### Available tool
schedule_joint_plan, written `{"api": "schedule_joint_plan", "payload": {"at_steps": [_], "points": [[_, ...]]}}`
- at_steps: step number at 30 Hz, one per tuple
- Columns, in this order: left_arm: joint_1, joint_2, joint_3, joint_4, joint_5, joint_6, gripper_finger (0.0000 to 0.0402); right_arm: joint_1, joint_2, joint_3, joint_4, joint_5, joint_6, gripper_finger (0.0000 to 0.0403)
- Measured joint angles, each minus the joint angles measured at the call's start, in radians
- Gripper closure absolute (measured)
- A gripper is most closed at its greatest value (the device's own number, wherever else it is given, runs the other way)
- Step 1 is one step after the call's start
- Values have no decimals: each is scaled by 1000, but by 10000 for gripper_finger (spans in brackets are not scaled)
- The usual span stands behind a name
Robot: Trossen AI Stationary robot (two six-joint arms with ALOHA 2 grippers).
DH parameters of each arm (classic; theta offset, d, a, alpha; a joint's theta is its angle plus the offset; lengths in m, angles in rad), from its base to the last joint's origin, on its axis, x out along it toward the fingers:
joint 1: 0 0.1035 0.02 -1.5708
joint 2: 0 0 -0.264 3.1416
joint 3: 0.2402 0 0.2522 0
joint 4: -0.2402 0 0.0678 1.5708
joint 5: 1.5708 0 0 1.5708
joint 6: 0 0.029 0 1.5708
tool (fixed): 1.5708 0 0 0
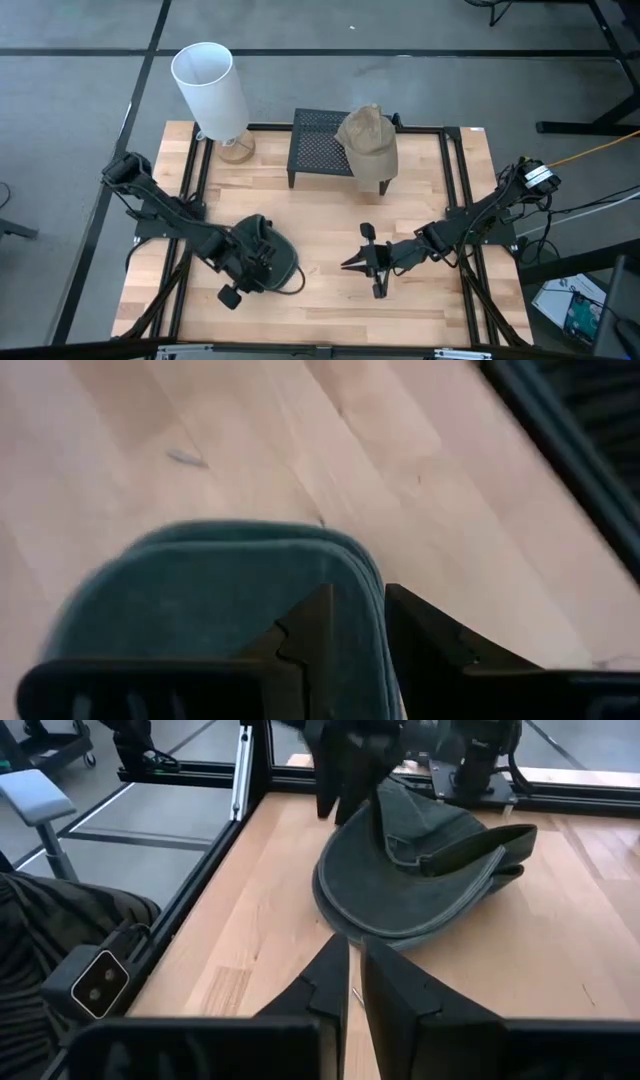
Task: Pick & Place hat
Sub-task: Put the top black cap on the shelf
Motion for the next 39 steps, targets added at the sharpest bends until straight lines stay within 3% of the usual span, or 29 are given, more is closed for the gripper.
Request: {"api": "schedule_joint_plan", "payload": {"at_steps": [7, 21, 39], "points": [[-9, 88, -1, 0, 1, -33, 313, 0, 0, -3, 6, -34, -10, 369], [-34, 84, -1, -33, 45, -133, 313, 0, 0, -3, 3, -37, -25, 369], [-56, 84, -1, -176, -189, -154, 314, 0, 0, -3, 2, -37, -22, 369]]}}
